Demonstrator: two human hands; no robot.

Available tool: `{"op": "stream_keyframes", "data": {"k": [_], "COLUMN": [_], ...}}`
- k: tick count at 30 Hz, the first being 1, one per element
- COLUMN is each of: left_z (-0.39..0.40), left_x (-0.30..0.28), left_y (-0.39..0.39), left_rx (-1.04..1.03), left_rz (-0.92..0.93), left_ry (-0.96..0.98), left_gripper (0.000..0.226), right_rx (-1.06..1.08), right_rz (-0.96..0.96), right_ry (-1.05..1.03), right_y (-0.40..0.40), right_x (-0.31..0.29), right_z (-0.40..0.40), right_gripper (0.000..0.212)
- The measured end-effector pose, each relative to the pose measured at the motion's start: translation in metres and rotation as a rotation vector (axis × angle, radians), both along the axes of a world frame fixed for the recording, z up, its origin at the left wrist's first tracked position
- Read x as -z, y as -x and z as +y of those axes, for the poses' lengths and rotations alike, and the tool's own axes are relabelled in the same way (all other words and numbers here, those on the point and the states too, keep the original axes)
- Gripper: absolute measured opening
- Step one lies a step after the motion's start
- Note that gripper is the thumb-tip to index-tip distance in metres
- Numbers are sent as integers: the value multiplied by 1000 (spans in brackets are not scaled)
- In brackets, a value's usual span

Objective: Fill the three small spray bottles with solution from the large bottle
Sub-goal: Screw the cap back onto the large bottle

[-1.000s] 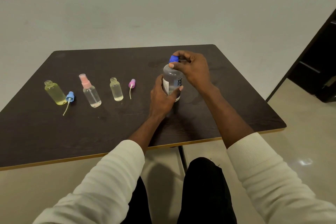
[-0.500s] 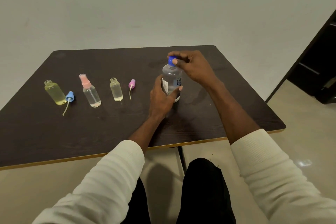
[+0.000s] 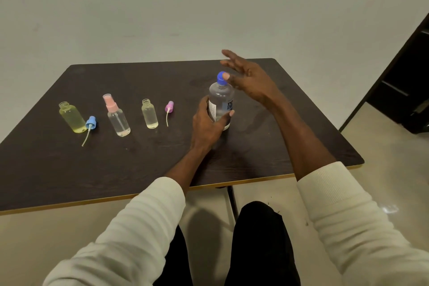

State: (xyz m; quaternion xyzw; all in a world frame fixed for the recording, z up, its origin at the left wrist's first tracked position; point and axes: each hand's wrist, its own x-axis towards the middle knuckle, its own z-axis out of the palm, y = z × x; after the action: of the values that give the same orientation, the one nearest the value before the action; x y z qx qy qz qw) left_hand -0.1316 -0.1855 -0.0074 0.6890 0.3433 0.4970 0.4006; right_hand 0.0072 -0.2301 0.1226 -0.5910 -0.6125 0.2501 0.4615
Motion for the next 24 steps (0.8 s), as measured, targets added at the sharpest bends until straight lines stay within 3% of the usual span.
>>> {"op": "stream_keyframes", "data": {"k": [4,11,18,21,24], "left_z": [-1,-4,-5,-5,-4], "left_x": [-1,-3,-4,-4,-4], "left_y": [0,3,2,3,2], "left_rx": [3,7,10,7,16], "left_rz": [5,-2,8,-6,-12], "left_ry": [-5,-18,2,10,-1], "left_gripper": [68,61,67,65,62], "right_rx": [29,170,255,135,44], "right_rz": [-191,4,2,-1,-83], "right_ry": [34,-143,-146,-73,1], "right_y": [1,10,17,7,0], "right_x": [-3,18,20,10,1], "right_z": [4,5,7,1,1], "right_gripper": [32,15,36,45,39]}}
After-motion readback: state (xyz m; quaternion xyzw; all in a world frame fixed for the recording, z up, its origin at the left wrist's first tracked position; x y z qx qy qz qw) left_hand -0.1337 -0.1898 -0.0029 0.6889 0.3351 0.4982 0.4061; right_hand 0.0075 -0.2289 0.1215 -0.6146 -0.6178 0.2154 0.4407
